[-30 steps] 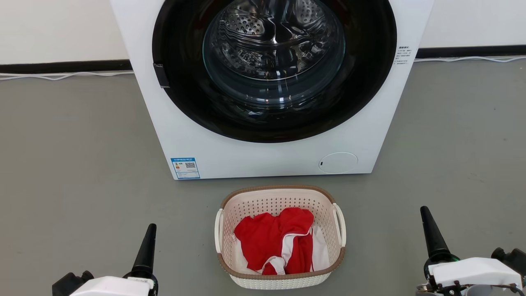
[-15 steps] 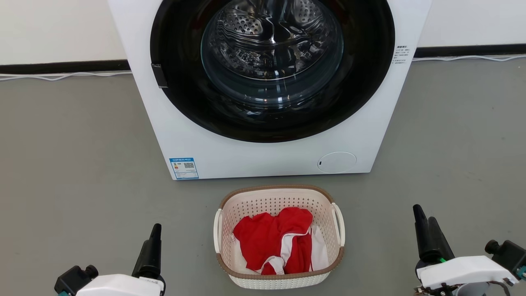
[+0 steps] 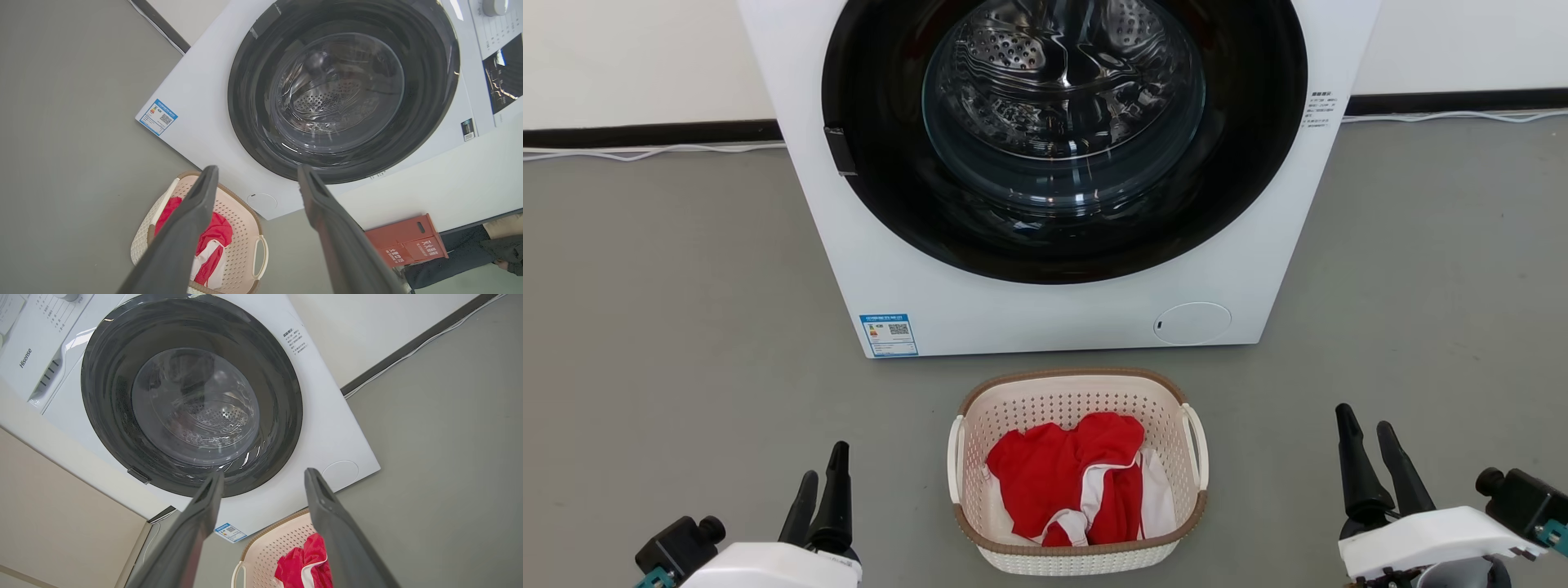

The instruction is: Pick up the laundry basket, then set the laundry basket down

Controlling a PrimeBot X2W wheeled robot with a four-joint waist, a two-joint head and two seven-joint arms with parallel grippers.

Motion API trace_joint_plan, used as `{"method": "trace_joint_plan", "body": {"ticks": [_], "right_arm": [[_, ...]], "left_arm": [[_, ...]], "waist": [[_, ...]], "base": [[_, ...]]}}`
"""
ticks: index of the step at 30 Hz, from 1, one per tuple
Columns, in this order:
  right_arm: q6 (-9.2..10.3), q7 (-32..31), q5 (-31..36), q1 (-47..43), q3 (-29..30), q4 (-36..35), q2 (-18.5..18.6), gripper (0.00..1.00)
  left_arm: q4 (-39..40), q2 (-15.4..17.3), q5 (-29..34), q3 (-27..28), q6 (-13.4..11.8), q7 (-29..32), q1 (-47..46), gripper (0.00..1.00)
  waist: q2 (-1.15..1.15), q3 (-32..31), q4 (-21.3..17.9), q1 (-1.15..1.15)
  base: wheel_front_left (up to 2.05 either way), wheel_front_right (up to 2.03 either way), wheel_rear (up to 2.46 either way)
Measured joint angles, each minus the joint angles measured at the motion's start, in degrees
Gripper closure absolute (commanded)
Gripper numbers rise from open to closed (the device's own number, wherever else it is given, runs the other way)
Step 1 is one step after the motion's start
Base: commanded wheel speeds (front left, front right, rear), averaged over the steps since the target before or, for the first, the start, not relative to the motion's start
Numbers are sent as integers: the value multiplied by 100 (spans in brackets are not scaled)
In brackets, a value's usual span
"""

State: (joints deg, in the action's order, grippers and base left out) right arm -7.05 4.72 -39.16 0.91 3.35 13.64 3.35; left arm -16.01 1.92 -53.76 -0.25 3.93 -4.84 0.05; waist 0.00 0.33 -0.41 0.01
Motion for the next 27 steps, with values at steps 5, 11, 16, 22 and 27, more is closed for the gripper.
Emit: {"method": "trace_joint_plan", "body": {"ticks": [5, 11, 16, 22, 27], "right_arm": [[0, 71, 368, 0, -14, -8, 1, 0], [0, 194, 892, 0, -38, -41, 2, 0], [-1, 285, 1267, 0, -56, -54, 5, 0], [-1, 371, 1719, -1, -86, -69, 14, 0], [-1, 454, 2098, -5, -121, -123, 18, 0]], "left_arm": [[35, 2, 354, -19, -45, -107, 47, 0], [81, 7, 853, -45, -70, -225, 58, 0], [102, 10, 1178, -49, -99, -290, 58, 0], [122, 14, 1545, -86, -125, -385, 59, 0], [135, 20, 1861, -141, -168, -485, 63, 0]], "waist": [[0, -6, -3, 0], [0, 4, -17, 0], [0, 14, -27, 0], [0, 6, -32, 0], [0, 4, -29, 0]], "base": [[0, 0, 0], [0, 0, 0], [0, 0, 0], [0, 0, 0], [0, 0, 0]]}}
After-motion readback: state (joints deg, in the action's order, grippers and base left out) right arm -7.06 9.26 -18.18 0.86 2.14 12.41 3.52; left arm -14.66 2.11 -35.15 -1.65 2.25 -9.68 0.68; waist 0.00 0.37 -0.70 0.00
